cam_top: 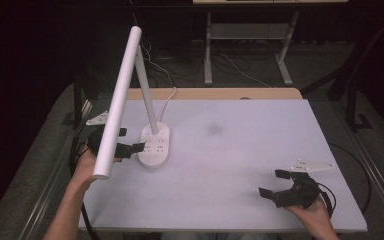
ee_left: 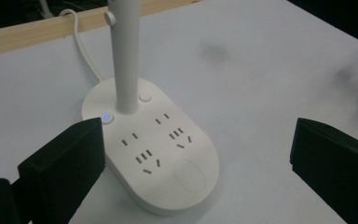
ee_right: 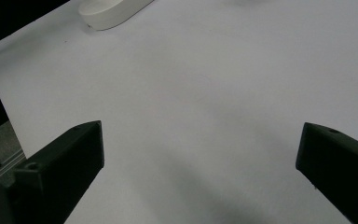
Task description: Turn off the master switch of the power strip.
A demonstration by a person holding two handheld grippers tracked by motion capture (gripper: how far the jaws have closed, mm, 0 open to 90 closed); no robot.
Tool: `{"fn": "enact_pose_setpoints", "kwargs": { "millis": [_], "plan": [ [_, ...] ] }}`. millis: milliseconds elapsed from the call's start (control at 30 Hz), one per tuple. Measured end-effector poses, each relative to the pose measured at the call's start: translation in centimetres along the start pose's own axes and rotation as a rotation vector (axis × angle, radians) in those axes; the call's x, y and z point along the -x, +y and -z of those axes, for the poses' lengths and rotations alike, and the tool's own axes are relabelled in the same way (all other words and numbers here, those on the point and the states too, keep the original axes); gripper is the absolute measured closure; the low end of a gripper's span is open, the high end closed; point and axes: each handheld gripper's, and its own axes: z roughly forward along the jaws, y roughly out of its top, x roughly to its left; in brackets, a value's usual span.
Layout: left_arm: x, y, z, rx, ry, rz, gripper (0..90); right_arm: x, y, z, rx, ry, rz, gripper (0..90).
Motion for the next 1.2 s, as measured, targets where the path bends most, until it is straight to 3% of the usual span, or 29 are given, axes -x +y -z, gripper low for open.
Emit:
{"fn": "enact_pose_setpoints", "kwargs": {
  "millis": [200,767,1000,1200],
  "plan": [
    [-0.6,0.6,-0.2,-0.015,0.012,-0.009,2.3,0.1,0.0,0.1,0.0,-0.004,-0.004,0.4],
    [-2.7,1.6,-1.1,-0.012,0.041,0.019,3.2,0.1,0.0,0.0,-0.005,0.0,-0.001,0.4],
    [-3.7,1.4,-1.7,-0.016,0.071,0.045,3.8,0.2,0.0,0.0,-0.003,-0.002,0.0,0.4],
    [-4.4,1.2,-2.3,-0.008,0.086,0.098,4.1,0.2,0.0,0.0,-0.004,-0.003,0.004,0.4]
  ]
}}
